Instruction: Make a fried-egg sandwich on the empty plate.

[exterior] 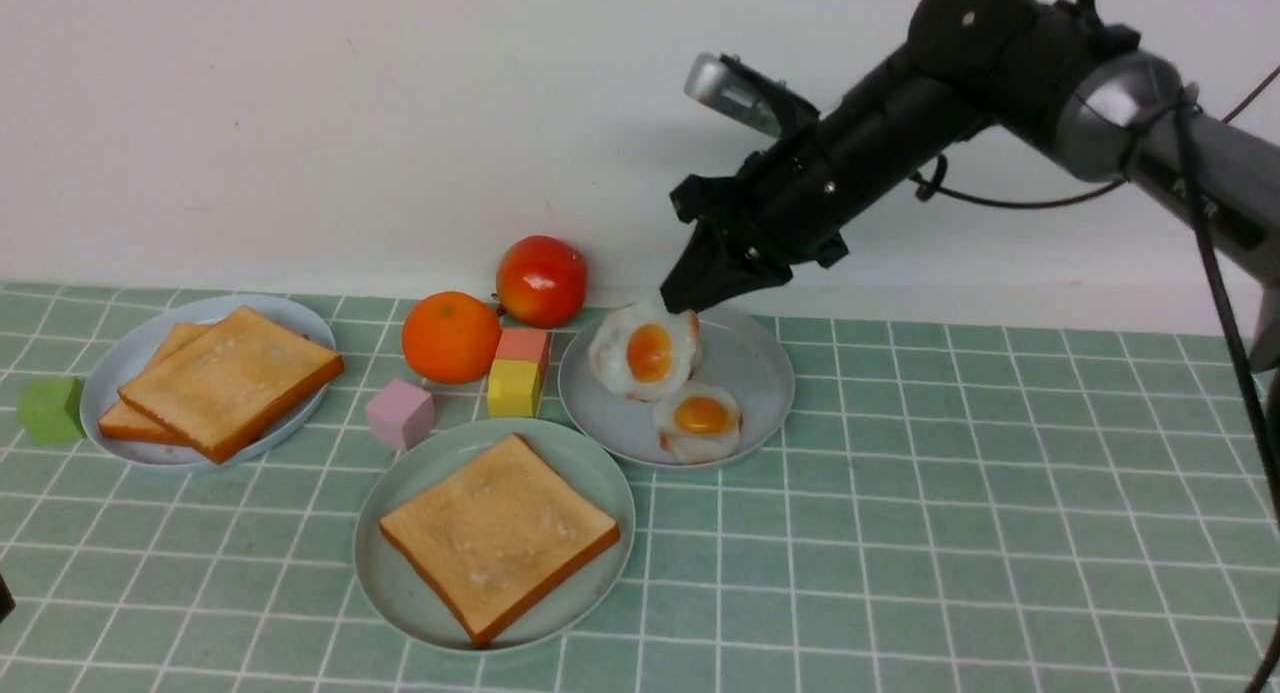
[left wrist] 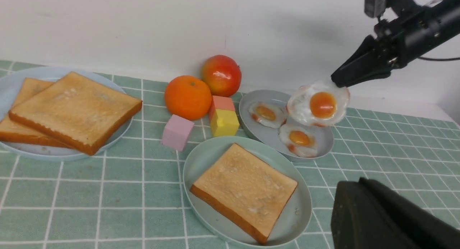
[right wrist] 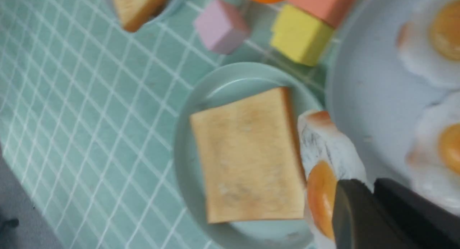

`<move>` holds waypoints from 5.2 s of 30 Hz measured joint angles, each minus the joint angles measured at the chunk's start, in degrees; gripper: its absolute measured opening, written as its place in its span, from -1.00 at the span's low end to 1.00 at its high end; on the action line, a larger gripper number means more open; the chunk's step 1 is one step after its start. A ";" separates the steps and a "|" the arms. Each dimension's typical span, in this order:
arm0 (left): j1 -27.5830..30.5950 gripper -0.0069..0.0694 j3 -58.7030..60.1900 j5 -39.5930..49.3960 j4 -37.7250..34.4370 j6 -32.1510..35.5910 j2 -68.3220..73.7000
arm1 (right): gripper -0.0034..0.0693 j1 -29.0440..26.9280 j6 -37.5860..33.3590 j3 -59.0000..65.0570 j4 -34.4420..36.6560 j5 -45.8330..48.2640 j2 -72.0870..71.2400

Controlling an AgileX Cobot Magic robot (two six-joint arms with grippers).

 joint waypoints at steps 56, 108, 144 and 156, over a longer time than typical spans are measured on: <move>12.28 -0.85 -24.50 8.71 -16.31 21.64 55.22 | -0.91 5.62 19.45 39.85 -40.15 1.95 -60.19; 27.07 -0.57 -58.85 11.77 -14.37 50.50 92.62 | -0.87 5.62 10.22 62.34 -29.08 -7.46 -80.93; -2.20 0.05 -47.62 14.47 -8.86 42.22 94.29 | -0.86 5.62 7.51 62.34 -24.80 -5.20 -90.27; -2.20 -0.51 -46.70 15.23 -16.06 33.46 71.59 | -0.83 5.62 9.09 62.34 -32.12 -2.37 -91.19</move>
